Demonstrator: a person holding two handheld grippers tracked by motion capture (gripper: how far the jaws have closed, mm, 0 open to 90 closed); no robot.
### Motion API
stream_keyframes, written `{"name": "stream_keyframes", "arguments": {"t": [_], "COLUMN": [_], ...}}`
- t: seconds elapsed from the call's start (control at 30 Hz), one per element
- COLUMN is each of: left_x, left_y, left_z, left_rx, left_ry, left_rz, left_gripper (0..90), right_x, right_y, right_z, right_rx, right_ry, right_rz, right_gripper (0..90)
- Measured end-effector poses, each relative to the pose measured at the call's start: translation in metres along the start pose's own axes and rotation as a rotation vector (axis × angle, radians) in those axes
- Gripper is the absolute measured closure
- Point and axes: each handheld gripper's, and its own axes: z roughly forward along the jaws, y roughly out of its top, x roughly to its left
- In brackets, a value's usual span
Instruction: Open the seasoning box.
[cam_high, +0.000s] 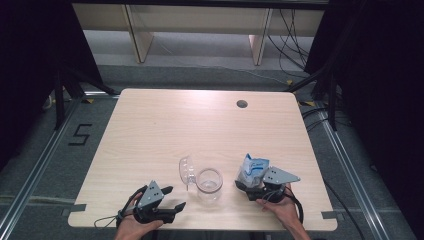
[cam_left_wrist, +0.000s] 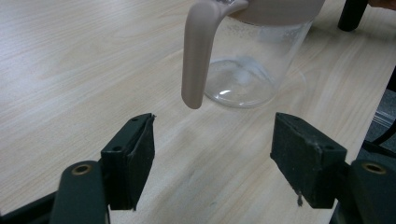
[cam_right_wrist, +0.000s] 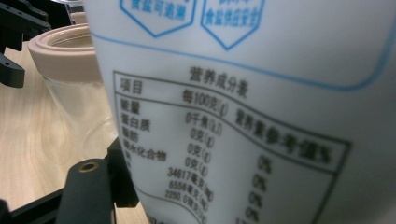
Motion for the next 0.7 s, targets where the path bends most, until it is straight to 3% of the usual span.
{"name": "stream_keyframes", "arguments": {"t": [0.07, 0.13, 0.2, 0.27, 0.33, 0.47, 0.53, 0.6, 0.67, 0.7], "left_x": [-0.0001, -0.0001, -0.0002, -0.0002, 0.0001, -0.0012, 0.0000, -0.0005, -0.0002, -0.0016], "left_y": [0.0000, -0.0002, -0.0003, -0.0003, -0.0002, -0.0003, -0.0002, -0.0007, -0.0001, -0.0003], "left_z": [0.0001, 0.0010, 0.0012, 0.0011, 0.0009, 0.0010, 0.0007, 0.0007, 0.0005, 0.0008], "left_rx": [0.000, -0.003, -0.003, -0.003, -0.001, -0.004, 0.001, 0.005, 0.004, -0.005], "left_ry": [0.000, -0.016, -0.016, -0.016, -0.016, -0.008, -0.015, -0.007, -0.010, -0.008], "left_rz": [0.000, 0.002, 0.000, 0.000, 0.002, -0.015, 0.001, -0.012, 0.000, -0.019], "left_gripper": [30.0, 30.0, 30.0, 30.0, 30.0, 30.0, 30.0, 30.0, 30.0, 30.0], "right_x": [0.0002, 0.0027, 0.0030, 0.0004, 0.0018, 0.0022, 0.0011, 0.0028, 0.0030, 0.0015], "right_y": [0.0001, 0.0007, 0.0003, 0.0000, 0.0006, 0.0004, 0.0005, 0.0007, 0.0006, 0.0007], "right_z": [-0.0002, -0.0009, -0.0008, 0.0000, -0.0003, 0.0003, 0.0000, -0.0005, -0.0005, -0.0003], "right_rx": [0.002, 0.010, -0.008, -0.010, -0.004, -0.012, -0.003, 0.010, 0.006, 0.004], "right_ry": [0.000, 0.025, -0.008, -0.021, -0.001, -0.009, 0.019, 0.013, 0.007, 0.003], "right_rz": [0.006, 0.053, 0.050, 0.016, 0.037, 0.038, 0.025, 0.052, 0.052, 0.024], "right_gripper": [32.9, 33.4, 33.9, 33.9, 34.2, 35.1, 36.3, 36.4, 36.3, 35.6]}}
